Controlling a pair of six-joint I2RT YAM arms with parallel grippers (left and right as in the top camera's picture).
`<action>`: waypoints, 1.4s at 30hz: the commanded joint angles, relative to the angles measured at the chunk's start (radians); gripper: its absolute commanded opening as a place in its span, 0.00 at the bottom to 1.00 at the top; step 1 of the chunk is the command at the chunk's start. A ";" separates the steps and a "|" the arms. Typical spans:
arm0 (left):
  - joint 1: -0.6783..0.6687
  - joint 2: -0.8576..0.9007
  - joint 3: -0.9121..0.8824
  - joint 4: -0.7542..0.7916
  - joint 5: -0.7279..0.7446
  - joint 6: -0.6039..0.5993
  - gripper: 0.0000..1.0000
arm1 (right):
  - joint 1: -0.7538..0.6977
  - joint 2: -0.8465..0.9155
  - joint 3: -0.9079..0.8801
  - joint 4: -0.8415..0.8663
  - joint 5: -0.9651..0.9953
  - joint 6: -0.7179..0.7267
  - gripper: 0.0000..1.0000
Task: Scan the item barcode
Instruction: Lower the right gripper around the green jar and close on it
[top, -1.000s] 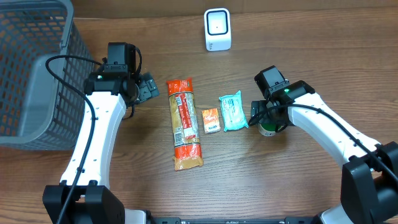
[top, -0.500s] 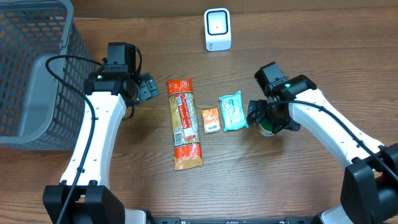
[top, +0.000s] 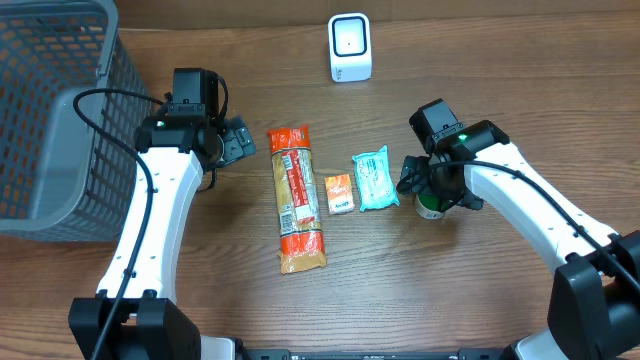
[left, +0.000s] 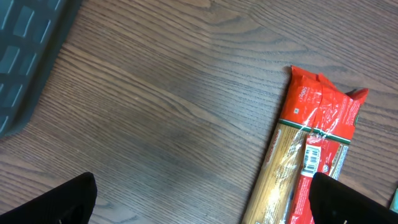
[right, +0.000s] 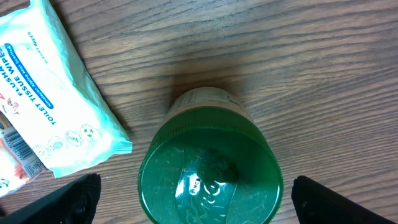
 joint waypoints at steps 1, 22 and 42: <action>0.000 0.005 0.002 0.001 -0.013 0.014 1.00 | -0.001 -0.002 0.000 0.012 0.018 0.014 0.97; 0.000 0.005 0.002 0.001 -0.013 0.014 1.00 | -0.001 -0.002 -0.013 0.016 0.034 0.030 0.93; 0.000 0.005 0.002 0.001 -0.013 0.014 1.00 | -0.001 -0.002 -0.056 0.064 0.053 -0.226 0.58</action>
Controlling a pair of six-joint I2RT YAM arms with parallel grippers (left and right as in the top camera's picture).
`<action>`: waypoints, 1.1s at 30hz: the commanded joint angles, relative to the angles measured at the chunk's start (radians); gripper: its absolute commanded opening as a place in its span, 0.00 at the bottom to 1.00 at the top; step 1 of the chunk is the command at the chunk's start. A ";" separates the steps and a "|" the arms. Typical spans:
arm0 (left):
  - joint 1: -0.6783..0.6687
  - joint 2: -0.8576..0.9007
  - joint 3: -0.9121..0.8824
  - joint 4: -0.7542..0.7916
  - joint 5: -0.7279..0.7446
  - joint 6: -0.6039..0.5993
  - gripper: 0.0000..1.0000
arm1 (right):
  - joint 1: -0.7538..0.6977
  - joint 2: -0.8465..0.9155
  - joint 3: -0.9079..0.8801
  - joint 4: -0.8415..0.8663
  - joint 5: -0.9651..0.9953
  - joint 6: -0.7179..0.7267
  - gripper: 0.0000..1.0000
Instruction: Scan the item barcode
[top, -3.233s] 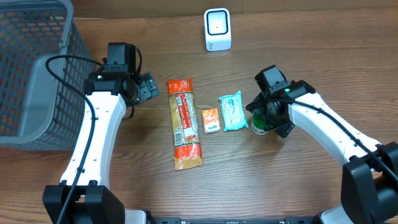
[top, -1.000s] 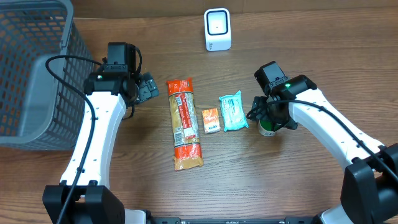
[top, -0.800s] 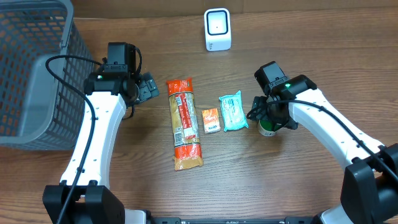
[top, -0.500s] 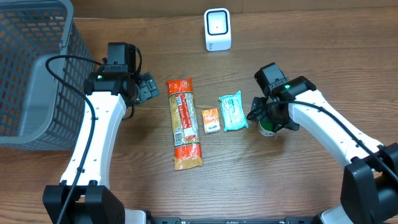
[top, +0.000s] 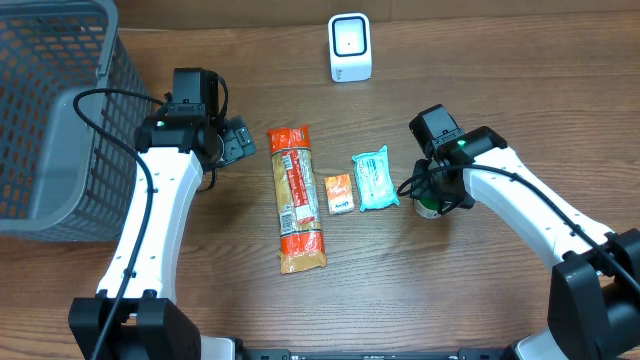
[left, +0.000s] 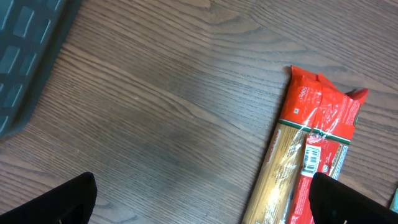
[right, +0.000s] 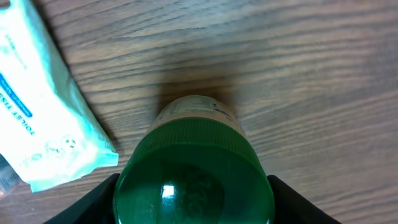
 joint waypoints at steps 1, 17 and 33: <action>0.000 0.005 0.002 0.001 -0.013 0.014 1.00 | -0.001 -0.002 -0.008 -0.002 0.018 -0.234 0.59; 0.000 0.005 0.002 0.001 -0.013 0.014 1.00 | -0.001 -0.002 -0.008 0.006 0.035 -0.074 0.95; 0.000 0.005 0.002 0.001 -0.013 0.014 1.00 | -0.002 -0.002 -0.009 0.090 0.046 -0.209 0.67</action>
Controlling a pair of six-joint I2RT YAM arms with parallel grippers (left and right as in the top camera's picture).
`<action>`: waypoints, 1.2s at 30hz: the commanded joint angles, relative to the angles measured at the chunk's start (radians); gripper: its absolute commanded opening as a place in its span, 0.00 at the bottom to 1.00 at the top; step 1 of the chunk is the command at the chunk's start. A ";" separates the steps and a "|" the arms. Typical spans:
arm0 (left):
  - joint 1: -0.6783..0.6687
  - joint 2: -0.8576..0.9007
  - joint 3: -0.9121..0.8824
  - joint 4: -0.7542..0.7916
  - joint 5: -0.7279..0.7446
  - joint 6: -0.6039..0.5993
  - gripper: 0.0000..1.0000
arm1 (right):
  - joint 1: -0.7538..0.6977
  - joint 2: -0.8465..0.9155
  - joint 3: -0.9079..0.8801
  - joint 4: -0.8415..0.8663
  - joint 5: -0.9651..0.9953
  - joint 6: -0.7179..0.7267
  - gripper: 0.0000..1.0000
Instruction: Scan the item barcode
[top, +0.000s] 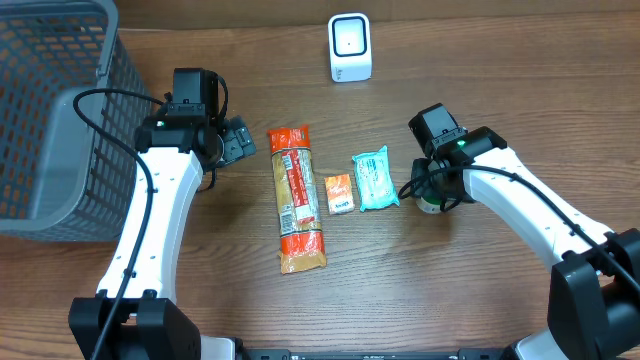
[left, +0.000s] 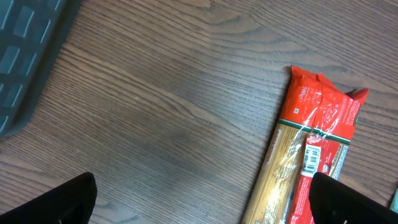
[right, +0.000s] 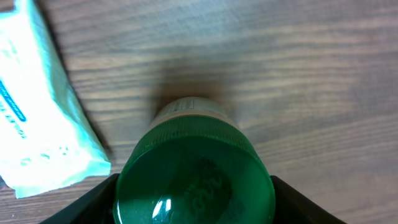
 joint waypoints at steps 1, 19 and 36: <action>0.000 0.005 0.002 0.001 -0.013 0.014 1.00 | -0.002 -0.002 -0.006 0.059 0.006 -0.177 0.68; 0.000 0.005 0.002 0.001 -0.013 0.014 1.00 | -0.002 -0.002 -0.006 0.053 -0.004 -0.085 1.00; 0.000 0.005 0.002 0.001 -0.013 0.014 1.00 | -0.002 -0.002 -0.019 0.023 -0.041 0.212 0.77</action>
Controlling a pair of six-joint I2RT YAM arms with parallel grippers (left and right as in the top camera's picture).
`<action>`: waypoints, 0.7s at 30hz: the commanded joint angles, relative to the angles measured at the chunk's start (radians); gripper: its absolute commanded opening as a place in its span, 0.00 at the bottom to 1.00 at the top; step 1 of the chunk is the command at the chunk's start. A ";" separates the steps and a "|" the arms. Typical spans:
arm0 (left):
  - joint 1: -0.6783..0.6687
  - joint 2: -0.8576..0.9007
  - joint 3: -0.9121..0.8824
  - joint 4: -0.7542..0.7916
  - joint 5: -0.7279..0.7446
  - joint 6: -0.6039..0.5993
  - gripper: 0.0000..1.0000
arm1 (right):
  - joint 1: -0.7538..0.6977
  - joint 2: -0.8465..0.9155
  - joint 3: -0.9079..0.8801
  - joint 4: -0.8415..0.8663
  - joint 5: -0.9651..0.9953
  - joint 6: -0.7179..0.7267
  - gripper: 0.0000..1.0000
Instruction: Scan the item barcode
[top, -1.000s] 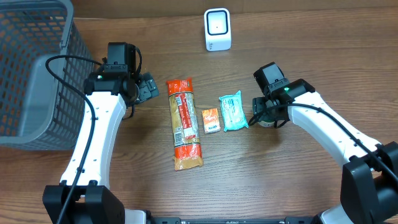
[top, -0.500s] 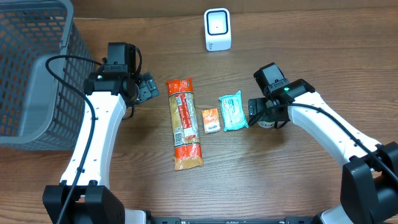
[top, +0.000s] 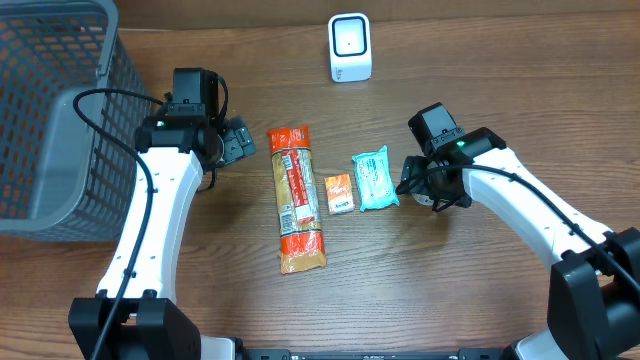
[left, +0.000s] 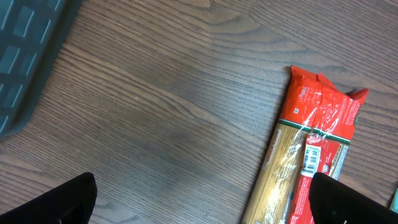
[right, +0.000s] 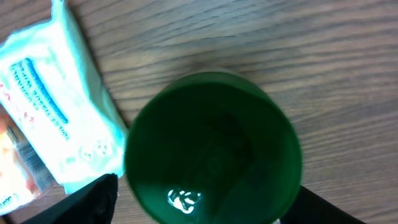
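Note:
A jar with a green lid (right: 211, 143) fills the right wrist view, its body hidden beneath the lid. My right gripper (right: 208, 199) is shut on the jar, one finger against each side of the lid. From overhead the right gripper (top: 428, 192) covers the jar, just right of the wipes. The white scanner (top: 350, 47) stands at the back of the table. My left gripper (left: 199, 211) is open over bare wood, left of the spaghetti packet (left: 311, 162); overhead shows the left gripper (top: 238, 140) near the basket.
In a row on the table lie the spaghetti packet (top: 296, 200), a small orange packet (top: 340, 192) and a teal pack of wipes (top: 376, 178). The wipes (right: 56, 106) lie close left of the jar. A grey mesh basket (top: 50, 110) fills the left side.
The green lid looks larger and darker in the right wrist view and now hides the jar's body. More of the wipes pack shows. From overhead the right gripper now covers the jar. Left arm unmoved.
My right gripper first stood open around the green-lidded jar, fingers apart from the lid. Then it was shut on the lid and stayed so. Now the lid faces the wrist camera squarely, still held. My left gripper stayed open beside the spaghetti throughout.

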 joint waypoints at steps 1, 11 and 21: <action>0.000 0.005 0.002 0.001 -0.013 0.014 1.00 | -0.002 -0.003 -0.011 0.001 0.050 0.072 0.75; 0.000 0.005 0.002 0.001 -0.013 0.014 1.00 | -0.002 -0.003 -0.011 -0.013 0.093 -0.116 0.54; 0.000 0.005 0.002 0.001 -0.013 0.014 1.00 | -0.002 -0.003 -0.011 -0.058 0.093 -0.401 0.67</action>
